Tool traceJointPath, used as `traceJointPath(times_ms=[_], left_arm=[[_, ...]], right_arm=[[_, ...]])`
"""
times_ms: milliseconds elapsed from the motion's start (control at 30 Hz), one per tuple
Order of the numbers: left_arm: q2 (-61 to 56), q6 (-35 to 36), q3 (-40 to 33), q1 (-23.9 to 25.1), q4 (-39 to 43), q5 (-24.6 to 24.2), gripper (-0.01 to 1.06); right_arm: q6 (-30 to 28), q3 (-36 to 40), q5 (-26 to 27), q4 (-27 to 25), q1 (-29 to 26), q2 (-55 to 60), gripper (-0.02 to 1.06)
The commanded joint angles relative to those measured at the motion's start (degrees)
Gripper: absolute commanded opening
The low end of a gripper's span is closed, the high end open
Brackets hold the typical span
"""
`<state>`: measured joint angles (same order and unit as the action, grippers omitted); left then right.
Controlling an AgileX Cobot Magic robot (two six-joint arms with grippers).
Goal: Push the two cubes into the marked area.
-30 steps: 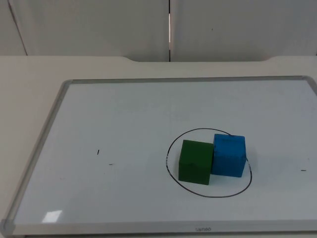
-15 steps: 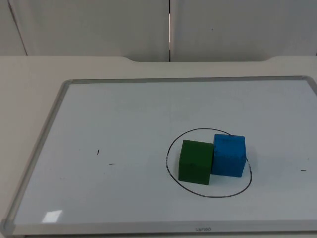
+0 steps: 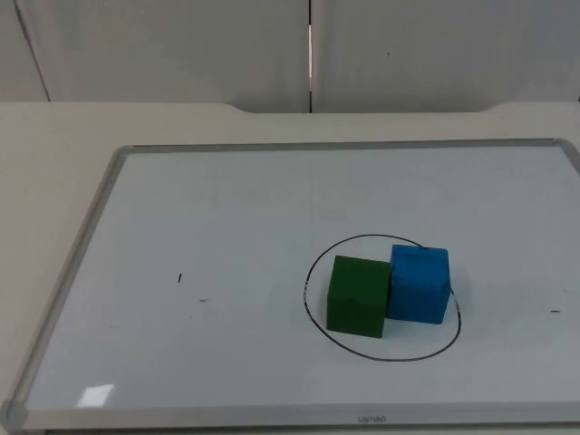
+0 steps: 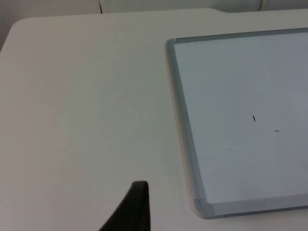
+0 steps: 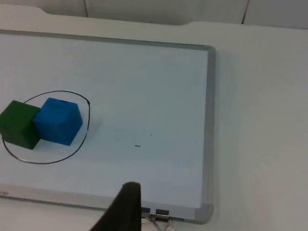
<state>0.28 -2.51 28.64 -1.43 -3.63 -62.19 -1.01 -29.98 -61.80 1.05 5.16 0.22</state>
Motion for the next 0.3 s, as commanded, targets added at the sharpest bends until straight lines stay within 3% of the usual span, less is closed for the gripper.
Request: traceJointPath(times_ms=[0,267], left_arm=[[-0.3,0.2,-0.3,0.1,0.2,0.7,1.05],[-0.3,0.2,-0.3,3.3,0.3,0.7,1.05]], right_arm=[[0.0,0.4,0.1,-0.1,-2.1,-0.2,1.05],[0.0,0.4,0.1,-0.1,-4.1,-0.2,1.05]])
